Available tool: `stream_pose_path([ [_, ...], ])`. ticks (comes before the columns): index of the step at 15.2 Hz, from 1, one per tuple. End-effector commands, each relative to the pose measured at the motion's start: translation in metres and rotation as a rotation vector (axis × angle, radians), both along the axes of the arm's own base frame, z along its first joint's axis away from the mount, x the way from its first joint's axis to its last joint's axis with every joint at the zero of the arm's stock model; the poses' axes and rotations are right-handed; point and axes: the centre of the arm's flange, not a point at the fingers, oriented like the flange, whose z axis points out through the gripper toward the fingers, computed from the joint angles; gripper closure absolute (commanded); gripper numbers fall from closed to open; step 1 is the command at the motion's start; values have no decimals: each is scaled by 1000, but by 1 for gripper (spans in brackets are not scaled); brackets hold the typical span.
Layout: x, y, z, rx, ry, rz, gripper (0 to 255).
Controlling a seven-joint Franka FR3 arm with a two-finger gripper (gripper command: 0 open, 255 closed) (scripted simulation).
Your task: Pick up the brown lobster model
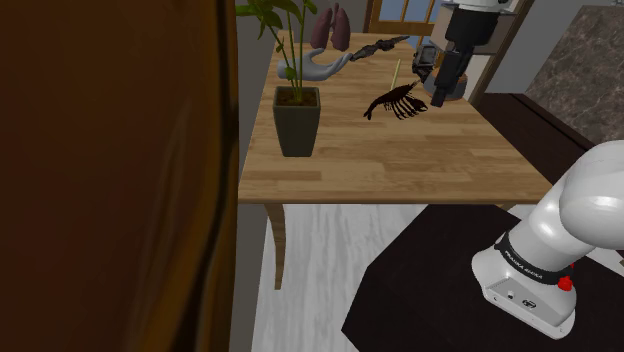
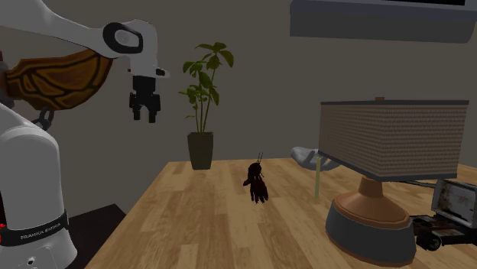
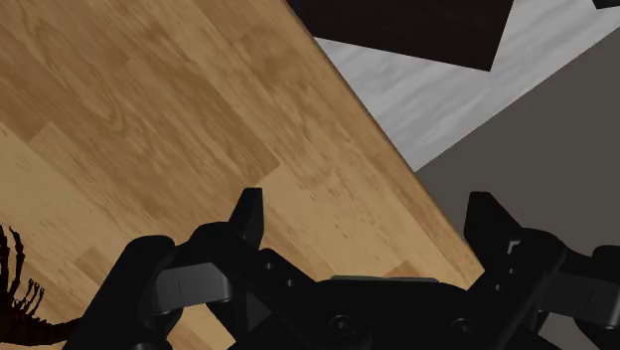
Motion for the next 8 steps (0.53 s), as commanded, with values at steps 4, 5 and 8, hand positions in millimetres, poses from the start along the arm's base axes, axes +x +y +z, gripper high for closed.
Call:
stream_pose_path([
  [4, 11, -34, -14, -7, -2, 72, 0],
  [5, 15, -45, -19, -9, -2, 96, 0],
  [8, 28, -78, -32, -16, -4, 168, 0],
])
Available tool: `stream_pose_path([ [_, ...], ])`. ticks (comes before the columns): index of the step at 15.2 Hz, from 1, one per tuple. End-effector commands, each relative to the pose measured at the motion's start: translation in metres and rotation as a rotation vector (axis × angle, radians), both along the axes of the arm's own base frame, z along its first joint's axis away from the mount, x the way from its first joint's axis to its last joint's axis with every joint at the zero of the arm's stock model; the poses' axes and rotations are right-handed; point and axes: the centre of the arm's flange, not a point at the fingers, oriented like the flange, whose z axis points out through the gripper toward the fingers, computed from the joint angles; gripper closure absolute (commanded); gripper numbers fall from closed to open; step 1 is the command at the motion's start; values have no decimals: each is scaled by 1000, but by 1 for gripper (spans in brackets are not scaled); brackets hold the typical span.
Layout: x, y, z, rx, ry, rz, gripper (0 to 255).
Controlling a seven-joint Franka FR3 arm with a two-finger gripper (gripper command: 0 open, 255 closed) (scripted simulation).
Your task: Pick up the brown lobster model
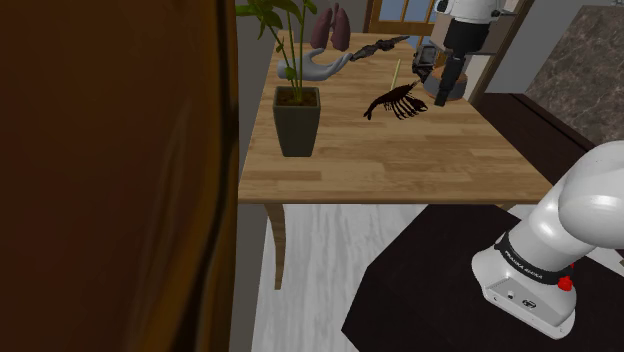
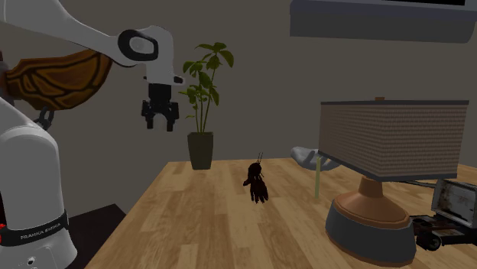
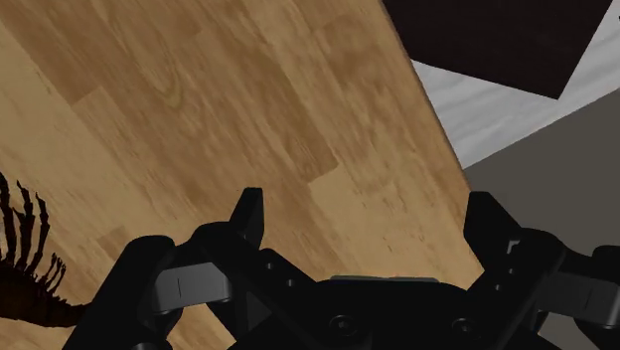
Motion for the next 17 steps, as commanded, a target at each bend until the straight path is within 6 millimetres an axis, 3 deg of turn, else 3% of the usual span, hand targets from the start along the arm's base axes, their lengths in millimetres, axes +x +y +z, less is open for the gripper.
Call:
stream_pose_path([
  [1, 9, -21, -8, -6, -1, 52, 0],
  [9, 59, -103, -43, -24, -6, 244, 0],
  [17, 124, -174, -76, -42, -10, 437, 0],
])
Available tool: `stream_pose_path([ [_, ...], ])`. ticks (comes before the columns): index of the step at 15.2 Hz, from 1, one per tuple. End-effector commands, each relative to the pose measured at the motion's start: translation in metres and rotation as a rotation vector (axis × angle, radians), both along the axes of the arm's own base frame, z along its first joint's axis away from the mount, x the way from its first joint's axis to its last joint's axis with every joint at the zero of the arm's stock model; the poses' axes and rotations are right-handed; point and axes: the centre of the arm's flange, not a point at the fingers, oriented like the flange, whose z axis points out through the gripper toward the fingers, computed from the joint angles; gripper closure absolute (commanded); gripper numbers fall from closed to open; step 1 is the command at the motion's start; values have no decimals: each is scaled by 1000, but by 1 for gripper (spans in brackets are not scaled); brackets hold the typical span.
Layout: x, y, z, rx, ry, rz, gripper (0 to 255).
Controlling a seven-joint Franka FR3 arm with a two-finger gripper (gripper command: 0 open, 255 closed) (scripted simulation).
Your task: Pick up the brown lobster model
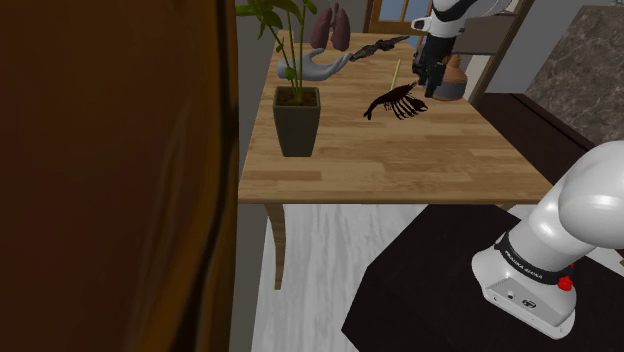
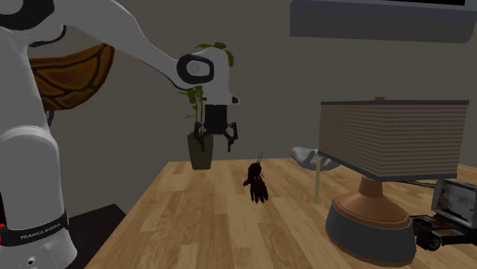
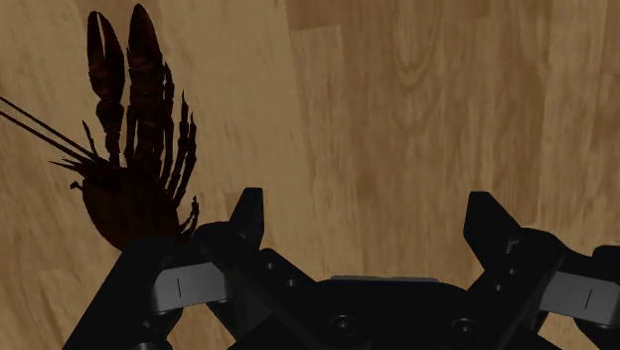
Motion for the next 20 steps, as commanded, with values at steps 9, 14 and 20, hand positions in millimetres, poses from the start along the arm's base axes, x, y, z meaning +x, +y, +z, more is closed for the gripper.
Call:
stream_pose_path([
  [9, 98, -72, -40, -24, -5, 246, 0],
  [14, 115, -82, -62, -28, -6, 284, 0],
  [20, 115, -82, -86, -28, -6, 284, 0],
])
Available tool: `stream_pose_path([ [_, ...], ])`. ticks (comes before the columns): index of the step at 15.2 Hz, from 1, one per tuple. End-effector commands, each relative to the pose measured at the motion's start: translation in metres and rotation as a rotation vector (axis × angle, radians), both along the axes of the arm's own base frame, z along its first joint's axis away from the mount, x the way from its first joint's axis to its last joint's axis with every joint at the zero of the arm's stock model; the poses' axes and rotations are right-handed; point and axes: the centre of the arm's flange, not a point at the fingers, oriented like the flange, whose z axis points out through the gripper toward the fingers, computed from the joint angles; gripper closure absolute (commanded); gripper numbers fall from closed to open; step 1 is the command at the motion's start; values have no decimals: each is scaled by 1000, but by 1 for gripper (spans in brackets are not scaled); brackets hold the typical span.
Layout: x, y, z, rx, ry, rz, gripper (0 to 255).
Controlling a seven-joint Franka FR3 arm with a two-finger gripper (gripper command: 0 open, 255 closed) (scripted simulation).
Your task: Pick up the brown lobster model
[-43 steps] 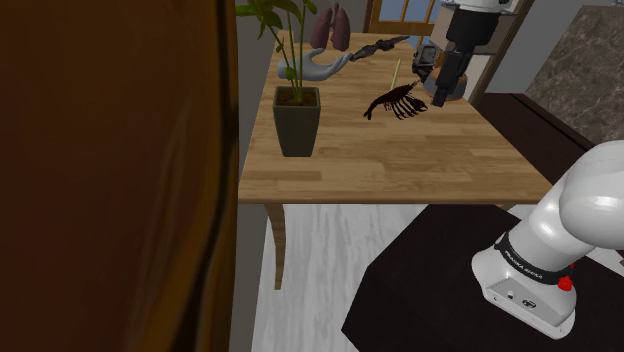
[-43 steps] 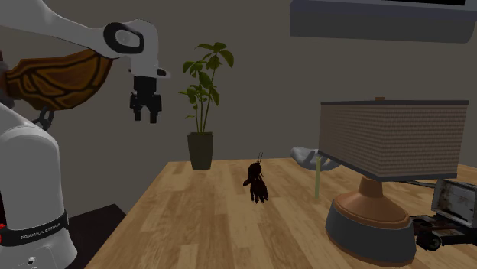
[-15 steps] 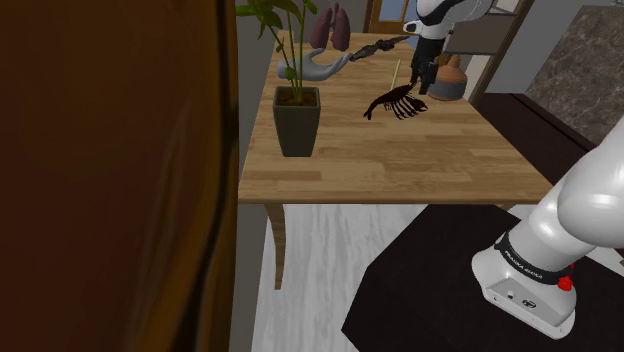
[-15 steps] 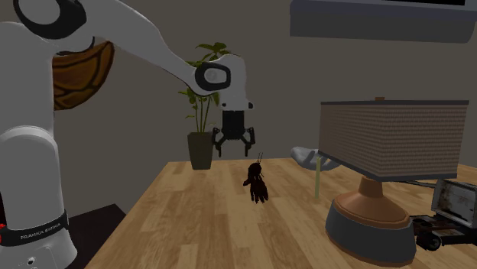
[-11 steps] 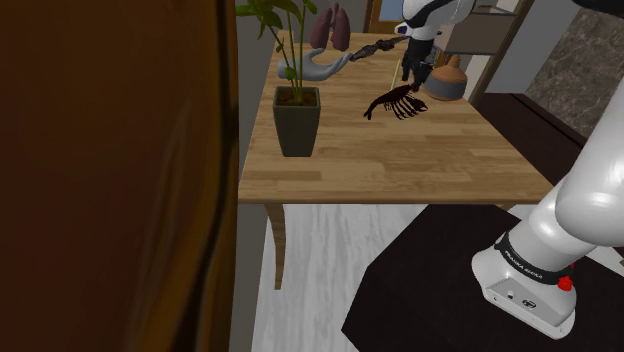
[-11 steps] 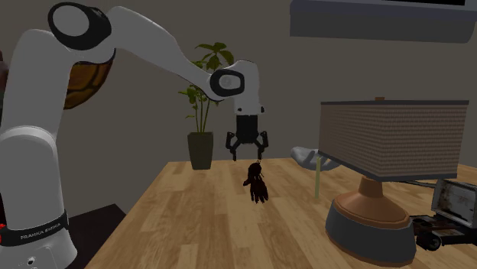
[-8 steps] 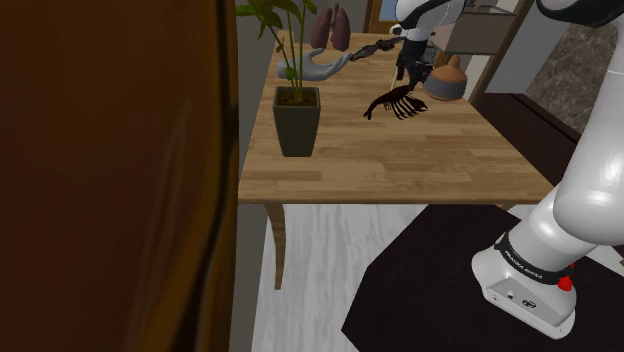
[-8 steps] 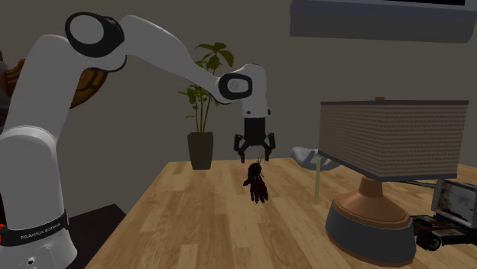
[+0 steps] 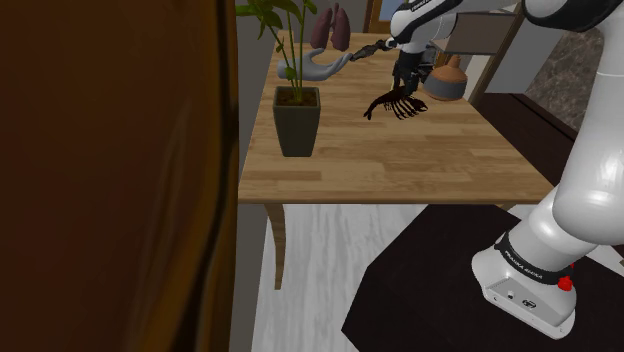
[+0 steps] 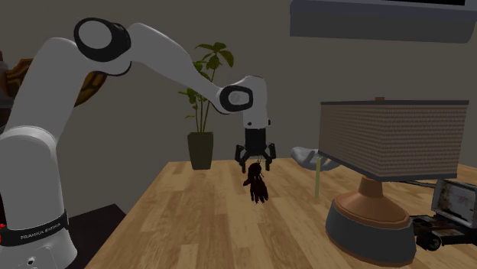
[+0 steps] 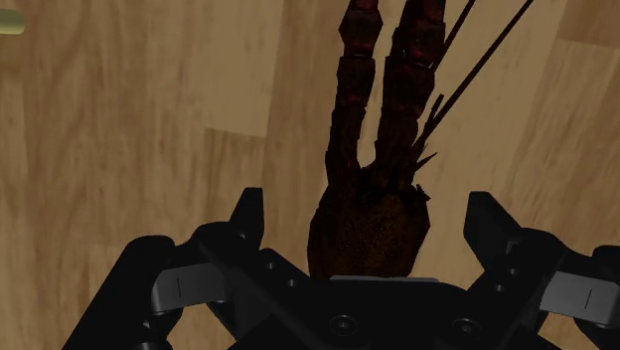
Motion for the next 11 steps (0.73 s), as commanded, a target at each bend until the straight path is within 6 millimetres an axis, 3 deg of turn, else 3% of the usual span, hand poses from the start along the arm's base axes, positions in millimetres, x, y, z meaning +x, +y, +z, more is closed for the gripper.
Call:
stream_pose_path([
  [1, 0, 0, -2, 0, 0, 0, 255],
  [11, -1, 0, 3, 0, -1, 0, 255],
])
